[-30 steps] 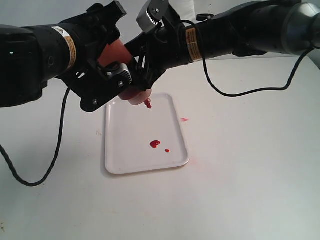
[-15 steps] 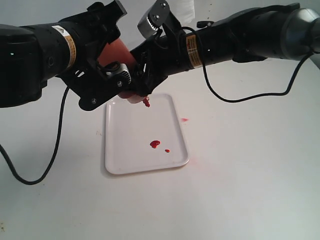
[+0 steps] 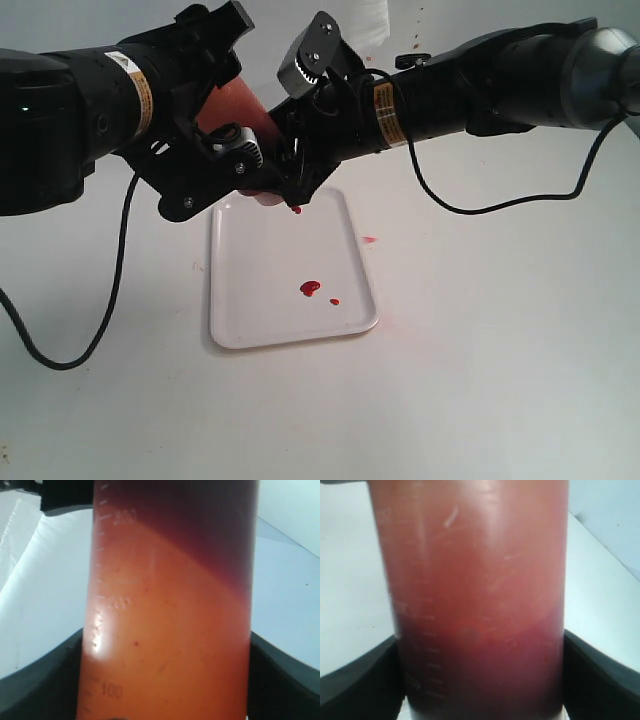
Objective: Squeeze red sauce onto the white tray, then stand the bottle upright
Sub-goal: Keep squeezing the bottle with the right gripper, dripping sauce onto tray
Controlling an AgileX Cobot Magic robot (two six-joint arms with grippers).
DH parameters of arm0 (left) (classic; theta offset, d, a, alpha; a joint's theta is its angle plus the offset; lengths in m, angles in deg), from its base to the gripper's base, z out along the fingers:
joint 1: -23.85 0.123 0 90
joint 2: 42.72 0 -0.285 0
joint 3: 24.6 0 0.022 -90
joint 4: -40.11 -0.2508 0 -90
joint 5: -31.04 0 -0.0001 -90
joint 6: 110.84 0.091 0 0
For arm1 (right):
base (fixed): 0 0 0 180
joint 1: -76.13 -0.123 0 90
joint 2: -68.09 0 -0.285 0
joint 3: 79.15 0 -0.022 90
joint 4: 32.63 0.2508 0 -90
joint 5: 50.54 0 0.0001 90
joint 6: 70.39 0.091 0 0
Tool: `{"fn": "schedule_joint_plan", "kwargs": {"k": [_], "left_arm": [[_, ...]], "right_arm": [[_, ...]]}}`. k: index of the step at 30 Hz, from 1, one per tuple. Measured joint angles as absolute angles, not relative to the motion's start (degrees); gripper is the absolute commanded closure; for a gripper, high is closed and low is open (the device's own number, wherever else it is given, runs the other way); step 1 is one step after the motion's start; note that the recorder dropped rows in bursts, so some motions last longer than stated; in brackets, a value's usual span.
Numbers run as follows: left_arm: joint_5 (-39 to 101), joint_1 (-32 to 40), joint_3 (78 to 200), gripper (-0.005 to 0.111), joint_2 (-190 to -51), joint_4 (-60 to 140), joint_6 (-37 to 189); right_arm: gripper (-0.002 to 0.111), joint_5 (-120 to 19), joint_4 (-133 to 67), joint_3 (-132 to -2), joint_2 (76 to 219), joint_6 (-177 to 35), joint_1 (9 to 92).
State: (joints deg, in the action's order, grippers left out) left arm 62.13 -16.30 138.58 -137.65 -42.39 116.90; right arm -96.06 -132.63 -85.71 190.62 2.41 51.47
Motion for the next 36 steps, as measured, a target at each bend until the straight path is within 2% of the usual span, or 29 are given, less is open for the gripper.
{"fn": "schedule_joint_plan", "kwargs": {"k": [2, 4, 5, 8, 10, 12, 18, 20, 21, 22, 25, 28, 36], "left_arm": [[62.13, -16.3, 138.58, 0.107, -137.65, -42.39, 116.9], [62.13, -16.3, 138.58, 0.107, -137.65, -42.39, 116.9], [62.13, -16.3, 138.58, 0.107, -137.65, -42.39, 116.9], [62.13, -16.3, 138.58, 0.107, -137.65, -42.26, 116.9], [62.13, -16.3, 138.58, 0.107, -137.65, -42.15, 116.9], [62.13, -16.3, 138.58, 0.107, -137.65, -42.15, 116.9], [62.13, -16.3, 138.58, 0.107, -137.65, -42.15, 116.9], [62.13, -16.3, 138.58, 0.107, -137.65, -42.15, 116.9], [62.13, -16.3, 138.58, 0.107, -137.65, -42.15, 116.9], [62.13, -16.3, 138.58, 0.107, -137.65, -42.15, 116.9], [62.13, -16.3, 138.58, 0.107, -137.65, -42.15, 116.9], [62.03, -16.3, 138.58, 0.107, -137.65, -41.93, 116.19], [62.63, -16.3, 138.58, 0.107, -138.22, -40.19, 109.56]], "right_arm": [[0.104, -96.06, -132.63, -85.71, 190.62, 2.41, 51.47], [0.085, -96.06, -132.63, -85.71, 190.62, 2.41, 51.47], [0.067, -96.06, -132.63, -85.71, 190.62, 2.41, 51.47], [0.023, -96.19, -132.63, -85.71, 190.62, 2.41, 51.47], [0.007, -96.47, -132.63, -85.71, 190.62, 2.41, 51.47], [0.003, -96.73, -132.63, -85.71, 190.62, 2.41, 51.47], [0.005, -98.55, -131.69, -85.57, 190.62, 2.2, 51.47], [0.011, -99.2, -129.57, -85.57, 190.62, 2.2, 51.47], [0.017, -99.2, -129.0, -85.57, 190.62, 2.2, 51.47], [0.024, -99.2, -128.59, -85.57, 190.62, 2.2, 51.47], [0.061, -98.23, -128.99, -85.57, 190.62, 2.08, 51.47], [0.109, -97.72, -129.69, -85.57, 190.62, 1.83, 51.47], [0.108, -97.63, -131.5, -85.57, 190.42, 1.72, 51.47]]}}
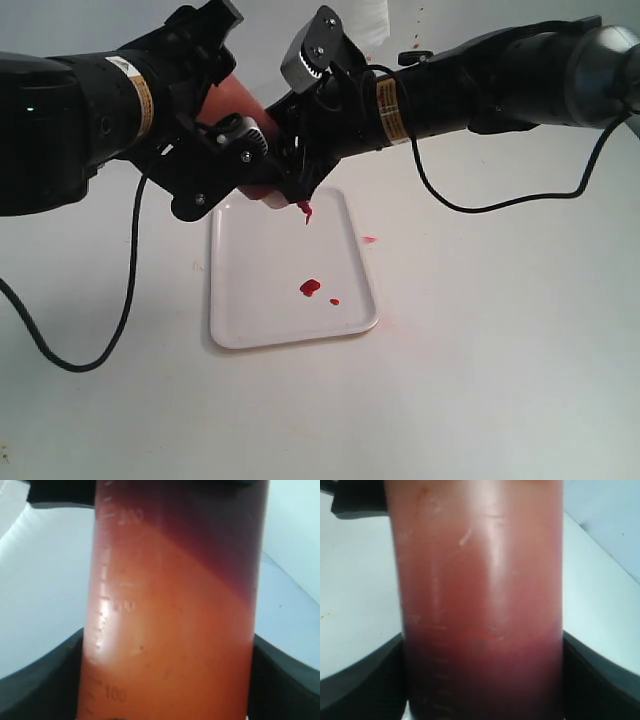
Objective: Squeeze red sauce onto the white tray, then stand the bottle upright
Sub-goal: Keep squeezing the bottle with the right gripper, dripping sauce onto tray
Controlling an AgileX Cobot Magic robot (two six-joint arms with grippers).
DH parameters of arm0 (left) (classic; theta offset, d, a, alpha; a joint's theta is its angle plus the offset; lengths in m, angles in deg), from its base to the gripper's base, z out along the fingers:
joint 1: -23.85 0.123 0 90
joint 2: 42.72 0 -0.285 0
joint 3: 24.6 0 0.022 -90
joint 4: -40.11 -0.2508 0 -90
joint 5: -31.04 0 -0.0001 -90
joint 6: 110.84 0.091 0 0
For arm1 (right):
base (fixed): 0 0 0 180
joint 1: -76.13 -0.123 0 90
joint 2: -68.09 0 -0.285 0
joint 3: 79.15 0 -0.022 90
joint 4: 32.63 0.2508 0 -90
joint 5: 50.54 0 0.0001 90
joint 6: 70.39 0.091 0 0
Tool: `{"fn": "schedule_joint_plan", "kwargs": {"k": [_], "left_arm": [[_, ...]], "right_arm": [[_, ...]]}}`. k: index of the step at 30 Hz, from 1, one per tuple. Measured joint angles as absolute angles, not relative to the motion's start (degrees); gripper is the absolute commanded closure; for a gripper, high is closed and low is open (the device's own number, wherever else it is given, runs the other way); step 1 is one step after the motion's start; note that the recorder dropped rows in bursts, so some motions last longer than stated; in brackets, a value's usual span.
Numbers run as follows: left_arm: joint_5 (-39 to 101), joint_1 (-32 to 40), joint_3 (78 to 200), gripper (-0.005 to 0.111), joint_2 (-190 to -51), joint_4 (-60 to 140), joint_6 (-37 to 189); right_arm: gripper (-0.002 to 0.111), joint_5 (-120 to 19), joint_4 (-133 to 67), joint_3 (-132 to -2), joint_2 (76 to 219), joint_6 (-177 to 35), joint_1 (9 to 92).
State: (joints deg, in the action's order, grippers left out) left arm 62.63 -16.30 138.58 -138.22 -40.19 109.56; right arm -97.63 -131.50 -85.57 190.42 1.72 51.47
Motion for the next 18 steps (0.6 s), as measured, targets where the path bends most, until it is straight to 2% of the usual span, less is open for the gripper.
{"fn": "schedule_joint_plan", "kwargs": {"k": [18], "left_arm": [[65.28, -15.62, 138.58, 0.107, -138.22, -19.55, 105.13]], "right_arm": [[0.108, -98.04, -135.23, -85.06, 190.42, 0.88, 51.47]]}}
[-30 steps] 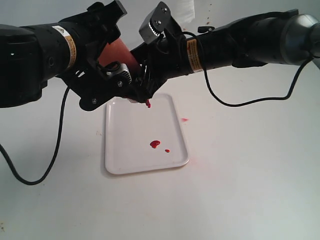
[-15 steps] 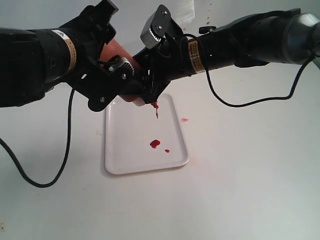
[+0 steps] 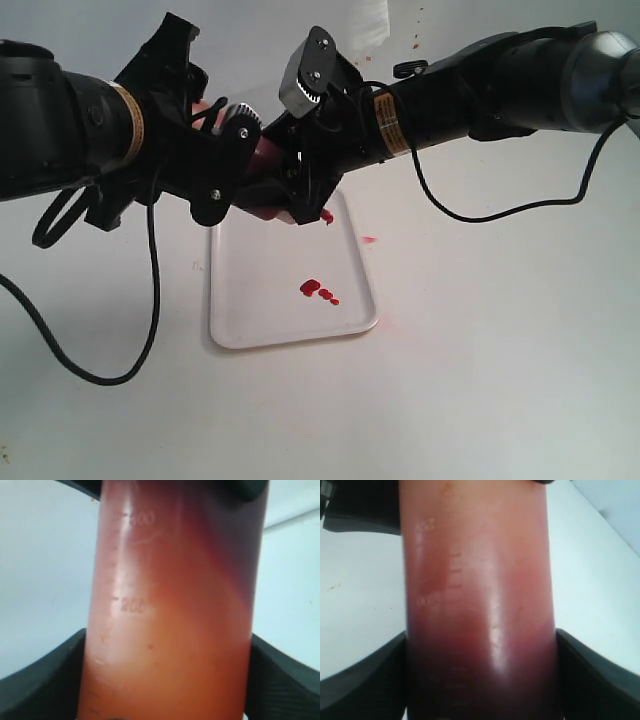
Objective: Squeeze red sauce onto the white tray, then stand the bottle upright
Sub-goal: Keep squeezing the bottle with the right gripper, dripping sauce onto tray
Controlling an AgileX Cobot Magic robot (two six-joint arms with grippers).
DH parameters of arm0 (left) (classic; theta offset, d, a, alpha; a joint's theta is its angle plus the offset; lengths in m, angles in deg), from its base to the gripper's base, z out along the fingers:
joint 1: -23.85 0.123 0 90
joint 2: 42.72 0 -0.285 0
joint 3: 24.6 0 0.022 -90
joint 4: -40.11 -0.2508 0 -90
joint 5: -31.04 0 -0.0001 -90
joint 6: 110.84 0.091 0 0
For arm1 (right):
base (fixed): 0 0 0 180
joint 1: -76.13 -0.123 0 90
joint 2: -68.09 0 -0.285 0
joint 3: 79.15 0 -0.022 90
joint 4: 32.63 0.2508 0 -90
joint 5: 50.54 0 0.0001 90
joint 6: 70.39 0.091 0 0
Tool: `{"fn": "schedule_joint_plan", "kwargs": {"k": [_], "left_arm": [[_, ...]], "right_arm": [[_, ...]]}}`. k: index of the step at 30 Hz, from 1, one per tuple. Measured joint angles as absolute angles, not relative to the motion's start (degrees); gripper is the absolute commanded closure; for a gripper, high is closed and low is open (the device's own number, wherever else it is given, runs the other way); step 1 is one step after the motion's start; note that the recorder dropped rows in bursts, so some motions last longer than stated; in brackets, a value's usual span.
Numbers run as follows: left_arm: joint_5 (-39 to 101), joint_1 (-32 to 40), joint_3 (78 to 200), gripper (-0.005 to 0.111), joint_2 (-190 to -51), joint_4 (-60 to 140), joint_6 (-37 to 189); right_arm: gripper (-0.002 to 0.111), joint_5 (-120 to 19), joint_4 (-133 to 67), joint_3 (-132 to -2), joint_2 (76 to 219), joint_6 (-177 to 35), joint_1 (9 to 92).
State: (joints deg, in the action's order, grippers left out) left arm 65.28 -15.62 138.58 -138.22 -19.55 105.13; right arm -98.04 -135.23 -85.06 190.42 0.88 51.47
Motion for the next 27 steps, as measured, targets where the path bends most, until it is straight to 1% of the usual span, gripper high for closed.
{"fn": "schedule_joint_plan", "kwargs": {"k": [8, 27], "left_arm": [[65.75, -15.41, 138.58, 0.107, -138.22, -16.62, 101.18], [65.4, -15.42, 138.58, 0.107, -138.22, -15.79, 102.18]], "right_arm": [[0.108, -98.28, -135.23, -85.06, 190.42, 0.3, 51.47], [0.108, -98.28, -135.23, -85.06, 190.42, 0.18, 51.47]]}}
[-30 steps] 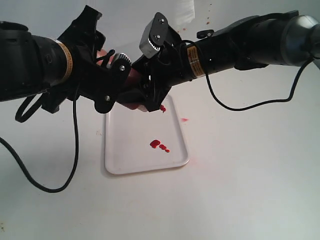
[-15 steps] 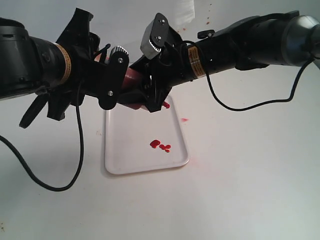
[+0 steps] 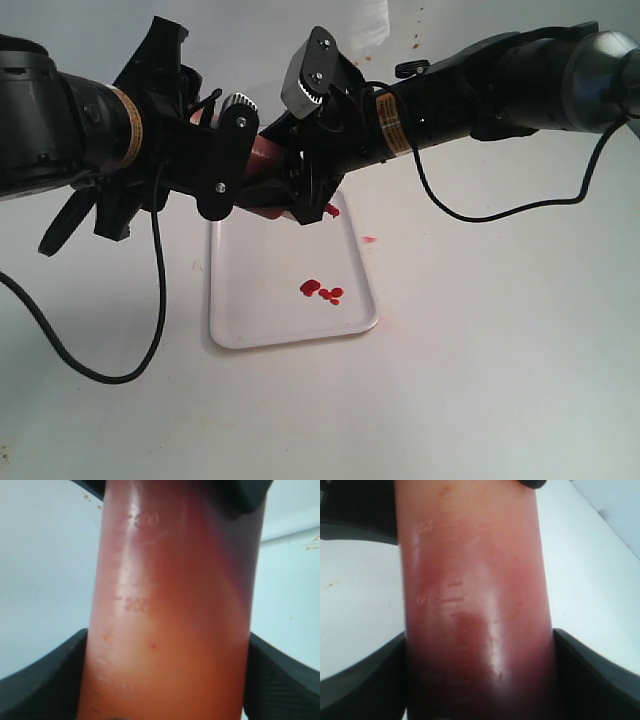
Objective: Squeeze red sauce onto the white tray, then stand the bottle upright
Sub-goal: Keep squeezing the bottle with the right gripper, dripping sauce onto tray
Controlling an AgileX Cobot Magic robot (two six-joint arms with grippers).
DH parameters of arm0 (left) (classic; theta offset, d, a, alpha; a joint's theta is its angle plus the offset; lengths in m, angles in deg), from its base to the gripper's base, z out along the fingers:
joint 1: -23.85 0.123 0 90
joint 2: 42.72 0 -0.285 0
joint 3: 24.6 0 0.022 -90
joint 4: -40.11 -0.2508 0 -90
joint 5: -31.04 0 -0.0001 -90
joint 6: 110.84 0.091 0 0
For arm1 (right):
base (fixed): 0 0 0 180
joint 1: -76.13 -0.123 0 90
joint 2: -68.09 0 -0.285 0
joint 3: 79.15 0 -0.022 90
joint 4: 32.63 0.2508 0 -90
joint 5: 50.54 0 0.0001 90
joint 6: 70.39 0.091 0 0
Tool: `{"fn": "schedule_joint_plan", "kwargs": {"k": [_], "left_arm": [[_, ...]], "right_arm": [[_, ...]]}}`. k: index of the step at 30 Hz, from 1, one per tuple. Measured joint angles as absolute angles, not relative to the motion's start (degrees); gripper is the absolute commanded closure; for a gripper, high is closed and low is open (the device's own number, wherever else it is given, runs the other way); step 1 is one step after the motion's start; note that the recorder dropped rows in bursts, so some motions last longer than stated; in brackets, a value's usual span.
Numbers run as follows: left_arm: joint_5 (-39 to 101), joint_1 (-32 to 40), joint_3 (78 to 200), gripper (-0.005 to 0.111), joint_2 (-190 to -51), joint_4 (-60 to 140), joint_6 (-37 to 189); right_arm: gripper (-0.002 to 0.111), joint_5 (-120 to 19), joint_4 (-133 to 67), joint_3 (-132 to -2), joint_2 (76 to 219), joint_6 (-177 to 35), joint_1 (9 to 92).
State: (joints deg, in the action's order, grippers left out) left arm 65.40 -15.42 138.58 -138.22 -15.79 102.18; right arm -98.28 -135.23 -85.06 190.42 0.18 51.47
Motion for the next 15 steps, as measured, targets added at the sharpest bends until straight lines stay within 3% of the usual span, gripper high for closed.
{"fn": "schedule_joint_plan", "kwargs": {"k": [13, 15], "left_arm": [[64.94, -15.42, 138.58, 0.107, -138.22, -15.79, 102.79], [64.94, -15.42, 138.58, 0.107, -138.22, -15.79, 102.79]], "right_arm": [[0.108, -98.28, -135.23, -84.97, 190.42, -0.16, 51.47], [0.102, -98.18, -135.23, -84.97, 190.42, -0.16, 51.47]]}}
